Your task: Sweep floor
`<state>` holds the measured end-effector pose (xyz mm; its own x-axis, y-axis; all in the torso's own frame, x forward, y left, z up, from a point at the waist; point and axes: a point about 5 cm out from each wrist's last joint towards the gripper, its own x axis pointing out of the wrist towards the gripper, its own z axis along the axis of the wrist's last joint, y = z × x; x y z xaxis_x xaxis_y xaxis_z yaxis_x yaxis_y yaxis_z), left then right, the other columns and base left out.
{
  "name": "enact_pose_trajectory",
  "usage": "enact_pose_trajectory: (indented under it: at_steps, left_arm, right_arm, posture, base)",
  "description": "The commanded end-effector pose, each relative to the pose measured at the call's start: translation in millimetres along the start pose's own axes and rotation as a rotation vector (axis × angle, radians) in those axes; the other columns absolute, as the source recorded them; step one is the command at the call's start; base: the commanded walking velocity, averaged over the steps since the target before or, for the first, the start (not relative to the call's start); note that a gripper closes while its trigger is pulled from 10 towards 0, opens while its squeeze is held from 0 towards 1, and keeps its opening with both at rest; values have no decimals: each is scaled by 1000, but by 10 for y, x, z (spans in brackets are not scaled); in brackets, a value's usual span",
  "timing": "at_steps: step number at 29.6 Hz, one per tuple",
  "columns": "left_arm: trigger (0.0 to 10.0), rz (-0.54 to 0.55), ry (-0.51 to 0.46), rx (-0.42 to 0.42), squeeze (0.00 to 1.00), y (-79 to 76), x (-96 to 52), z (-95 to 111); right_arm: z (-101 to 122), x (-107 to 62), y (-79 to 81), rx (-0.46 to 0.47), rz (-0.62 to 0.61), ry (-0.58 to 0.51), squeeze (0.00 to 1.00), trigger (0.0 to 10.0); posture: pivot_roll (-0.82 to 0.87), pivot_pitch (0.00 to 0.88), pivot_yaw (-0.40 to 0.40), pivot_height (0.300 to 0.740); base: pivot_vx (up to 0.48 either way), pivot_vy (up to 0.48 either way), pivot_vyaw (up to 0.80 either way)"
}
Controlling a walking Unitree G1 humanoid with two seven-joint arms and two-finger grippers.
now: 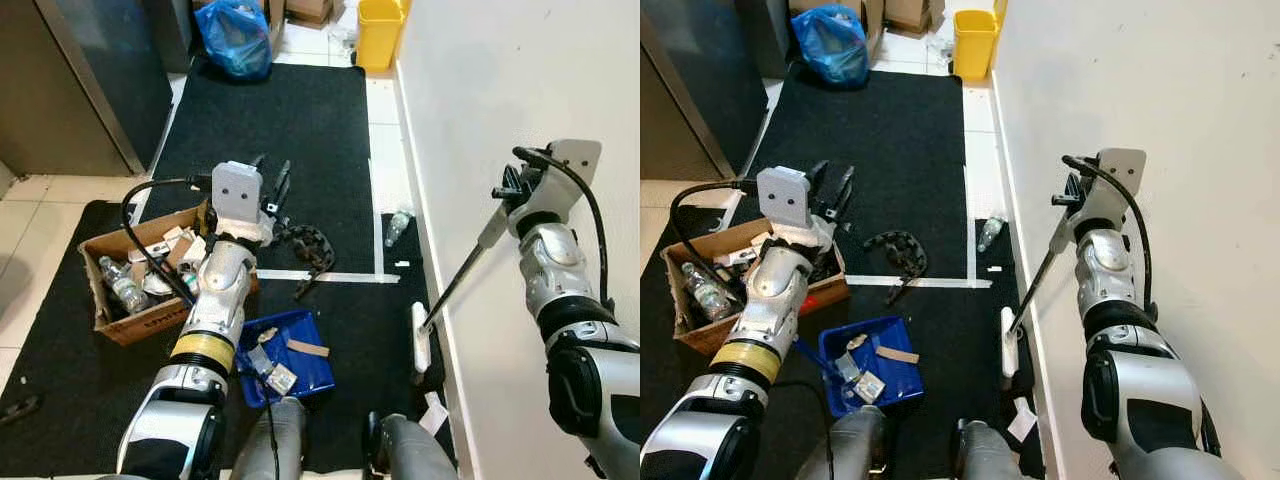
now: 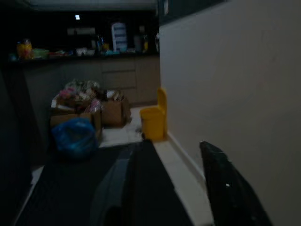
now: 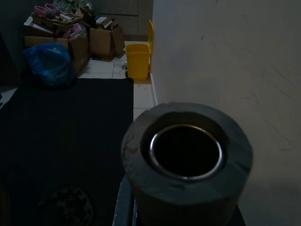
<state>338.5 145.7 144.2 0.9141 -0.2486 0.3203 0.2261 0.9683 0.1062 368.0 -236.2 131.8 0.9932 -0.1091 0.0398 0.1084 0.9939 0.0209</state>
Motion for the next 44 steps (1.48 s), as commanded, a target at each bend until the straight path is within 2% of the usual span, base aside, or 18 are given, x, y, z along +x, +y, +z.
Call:
enact_pose_trajectory:
  at_steps: [1, 6, 11, 14, 16, 23, 25, 28, 29, 30, 31, 33, 34, 35, 39, 44]
  left_arm:
    - [10000, -17, -32, -12, 1000, -79, 50, 100]
    - [10000, 60, -82, 34, 1000, -55, 72, 383]
    - [10000, 137, -49, 9, 1000, -59, -9, 449]
    - [10000, 206, 68, -58, 1000, -112, -221, 481]
    - [10000, 217, 125, -69, 1000, -120, -304, 506]
    - [10000, 265, 218, -89, 1000, -86, -450, 573]
    - [10000, 292, 266, -66, 1000, -56, -549, 606]
    - [10000, 317, 319, 10, 1000, 46, -641, 579]
    - [10000, 321, 330, 22, 1000, 62, -657, 574]
    - [10000, 349, 384, 27, 1000, 143, -746, 463]
    - [10000, 349, 384, 27, 1000, 143, -746, 463]
    - [10000, 400, 486, 49, 1000, 297, -927, 296]
    - [10000, 400, 486, 49, 1000, 297, -927, 296]
    - [10000, 434, 541, 78, 1000, 426, -1035, 226]
    - [10000, 452, 574, 101, 1000, 513, -1083, 178]
    - [10000, 460, 604, 105, 1000, 534, -1107, 137]
  right_arm:
    - [4, -7, -13, -4, -3, -4, 0, 10000]
    - [-5, -11, -28, -9, -8, 4, 0, 10000]
    - [-26, -19, -46, -17, -13, 17, 0, 10000]
    - [-52, -29, -75, -31, -18, 38, 0, 10000]
    - [-55, -30, -78, -36, -17, 41, 0, 10000]
    - [-76, -33, -62, -48, -6, 57, 0, 10000]
    - [-103, -40, -55, -54, 0, 74, 0, 10000]
    - [-126, -48, -54, -61, 3, 88, 0, 10000]
    - [-129, -49, -54, -63, 3, 89, 0, 10000]
    - [-139, -54, -57, -65, 2, 94, 0, 10000]
    - [-139, -54, -57, -65, 2, 94, 0, 10000]
    - [-160, -66, -69, -68, -2, 104, 0, 10000]
    - [-160, -66, -69, -68, -2, 104, 0, 10000]
    - [-176, -75, -89, -72, -7, 113, 0, 10000]
    - [-187, -81, -103, -77, -12, 120, 0, 10000]
    - [-195, -84, -108, -81, -14, 126, 0, 10000]
  posture:
    - [161, 38, -66, 740]
    - [169, 49, -57, 740]
    - [172, 52, -57, 740]
    - [179, 62, -58, 740]
    - [179, 62, -58, 740]
    - [189, 71, -63, 740]
    - [191, 76, -65, 740]
    - [191, 81, -67, 740]
    - [191, 81, -67, 740]
    - [189, 80, -66, 740]
    - [189, 80, -66, 740]
    - [189, 80, -66, 740]
    - [189, 80, -66, 740]
    - [187, 81, -69, 740]
    - [184, 76, -69, 740]
    - [180, 71, -68, 740]
  base:
    - [0, 0, 0]
    - [0, 0, 0]
    - [0, 0, 0]
    - [0, 0, 0]
    - [0, 0, 0]
    - [0, 0, 0]
    - [0, 0, 0]
    - [0, 0, 0]
    - [0, 0, 0]
    - [0, 0, 0]
    - [0, 0, 0]
    - [0, 0, 0]
    - [0, 0, 0]
    - [0, 0, 0]
    - [0, 0, 0]
    - [0, 0, 0]
